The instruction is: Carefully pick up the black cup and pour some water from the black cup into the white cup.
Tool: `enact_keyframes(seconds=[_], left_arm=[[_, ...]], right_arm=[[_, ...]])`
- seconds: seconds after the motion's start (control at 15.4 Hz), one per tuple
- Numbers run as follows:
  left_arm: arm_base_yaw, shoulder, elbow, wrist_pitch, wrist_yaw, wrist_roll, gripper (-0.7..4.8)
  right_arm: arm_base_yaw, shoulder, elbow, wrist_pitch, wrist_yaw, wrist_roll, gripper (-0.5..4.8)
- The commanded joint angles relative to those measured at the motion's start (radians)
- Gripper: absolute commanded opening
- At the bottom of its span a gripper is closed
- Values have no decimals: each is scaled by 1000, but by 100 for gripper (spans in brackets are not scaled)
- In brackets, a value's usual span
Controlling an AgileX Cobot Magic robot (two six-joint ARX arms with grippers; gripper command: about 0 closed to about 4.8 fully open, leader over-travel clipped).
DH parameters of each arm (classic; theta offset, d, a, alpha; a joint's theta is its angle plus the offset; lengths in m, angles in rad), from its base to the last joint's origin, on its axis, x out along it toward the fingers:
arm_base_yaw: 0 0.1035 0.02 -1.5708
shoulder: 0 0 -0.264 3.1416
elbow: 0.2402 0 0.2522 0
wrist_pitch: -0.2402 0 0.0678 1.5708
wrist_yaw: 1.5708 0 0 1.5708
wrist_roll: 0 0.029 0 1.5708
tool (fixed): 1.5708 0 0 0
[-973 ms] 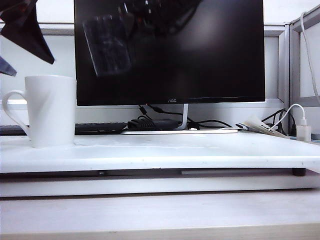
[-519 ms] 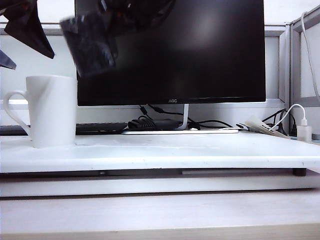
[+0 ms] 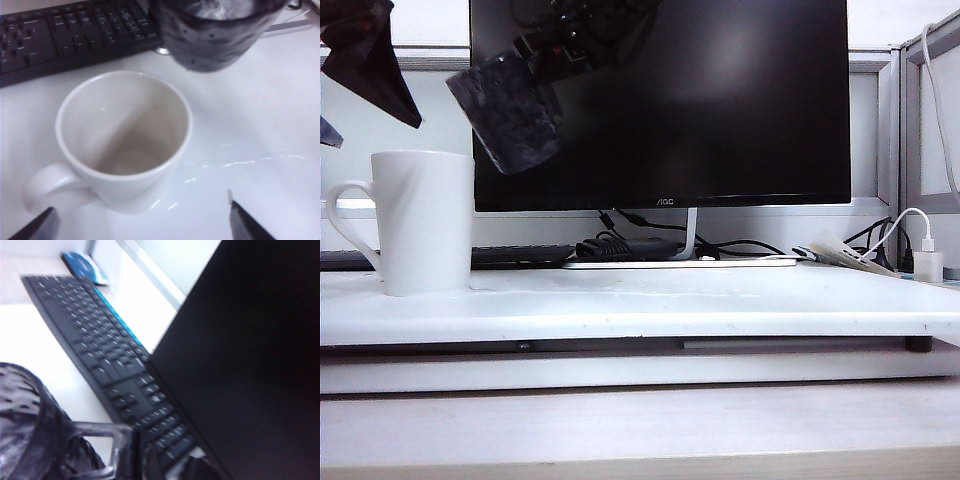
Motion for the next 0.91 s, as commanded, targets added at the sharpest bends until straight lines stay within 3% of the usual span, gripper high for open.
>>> enact_keyframes(seconds=[0.06, 0.91], left_arm=[[0, -2, 7, 12, -11, 1, 479], [0, -2, 7, 11, -11, 0, 479]], right_arm=[[10, -10, 12, 58, 25, -76, -1], [50, 4, 12, 154, 97, -230, -1]])
